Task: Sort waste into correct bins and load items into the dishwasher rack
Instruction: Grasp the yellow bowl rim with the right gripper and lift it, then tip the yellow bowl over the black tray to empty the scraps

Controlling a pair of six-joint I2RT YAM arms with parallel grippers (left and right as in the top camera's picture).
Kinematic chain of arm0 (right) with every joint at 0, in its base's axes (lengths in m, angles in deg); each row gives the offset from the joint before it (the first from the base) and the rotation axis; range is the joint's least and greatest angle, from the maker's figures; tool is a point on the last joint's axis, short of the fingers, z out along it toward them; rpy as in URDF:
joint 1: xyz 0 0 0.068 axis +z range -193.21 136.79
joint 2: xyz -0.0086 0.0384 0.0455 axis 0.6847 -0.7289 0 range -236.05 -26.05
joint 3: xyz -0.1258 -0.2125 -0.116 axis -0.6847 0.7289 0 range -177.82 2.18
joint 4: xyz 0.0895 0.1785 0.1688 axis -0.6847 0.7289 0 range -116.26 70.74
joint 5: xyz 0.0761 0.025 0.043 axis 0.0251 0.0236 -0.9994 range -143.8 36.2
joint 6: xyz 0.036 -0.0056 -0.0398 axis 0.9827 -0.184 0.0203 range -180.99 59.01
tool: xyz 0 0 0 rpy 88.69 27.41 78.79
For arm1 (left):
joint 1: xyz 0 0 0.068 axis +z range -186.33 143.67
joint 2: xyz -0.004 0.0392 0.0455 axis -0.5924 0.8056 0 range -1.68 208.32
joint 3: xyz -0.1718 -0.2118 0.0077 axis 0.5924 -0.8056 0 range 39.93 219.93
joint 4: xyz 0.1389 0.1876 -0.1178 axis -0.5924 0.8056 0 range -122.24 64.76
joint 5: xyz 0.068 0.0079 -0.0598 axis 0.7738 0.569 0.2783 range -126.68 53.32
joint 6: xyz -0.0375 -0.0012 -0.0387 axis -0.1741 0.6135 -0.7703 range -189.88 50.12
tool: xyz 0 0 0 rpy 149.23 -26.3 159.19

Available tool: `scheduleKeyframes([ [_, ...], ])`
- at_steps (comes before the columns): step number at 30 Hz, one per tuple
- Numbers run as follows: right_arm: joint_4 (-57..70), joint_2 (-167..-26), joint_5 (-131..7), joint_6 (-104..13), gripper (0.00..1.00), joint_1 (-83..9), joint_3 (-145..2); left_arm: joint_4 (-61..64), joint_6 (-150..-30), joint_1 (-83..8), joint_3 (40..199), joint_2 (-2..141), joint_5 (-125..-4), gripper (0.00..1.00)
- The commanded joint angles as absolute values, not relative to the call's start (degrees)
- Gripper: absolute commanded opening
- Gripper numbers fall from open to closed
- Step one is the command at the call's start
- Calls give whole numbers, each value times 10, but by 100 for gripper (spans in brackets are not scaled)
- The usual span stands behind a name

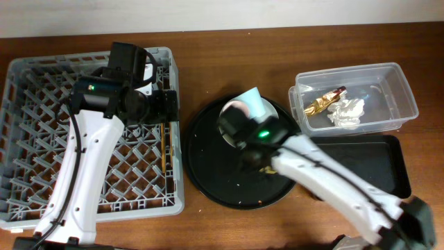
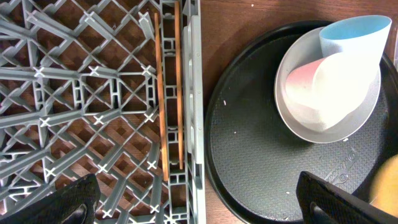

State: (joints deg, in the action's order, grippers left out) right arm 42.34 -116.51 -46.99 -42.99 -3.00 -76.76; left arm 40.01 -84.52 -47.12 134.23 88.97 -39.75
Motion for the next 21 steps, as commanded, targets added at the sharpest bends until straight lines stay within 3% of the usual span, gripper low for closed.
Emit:
scheduleKeyframes([
  [1,456,-1116,-475,-425,4,-133,-778,401,-846,-470,1349,889,-401,99],
  [6,472,-1093,-564,-464,4,-314,-778,401,-846,-470,1349,889,-401,99],
  [14,477,-1093,-822,-630,4,-602,-750,401,-846,-470,1349,889,-401,99],
  [19,427,-1094,-952,-709,4,-727,-661,401,-846,-470,1349,889,-401,99],
  [21,370,-1094,-1064,-741,4,-785,-589,401,-846,-470,1349,889,-401,99],
])
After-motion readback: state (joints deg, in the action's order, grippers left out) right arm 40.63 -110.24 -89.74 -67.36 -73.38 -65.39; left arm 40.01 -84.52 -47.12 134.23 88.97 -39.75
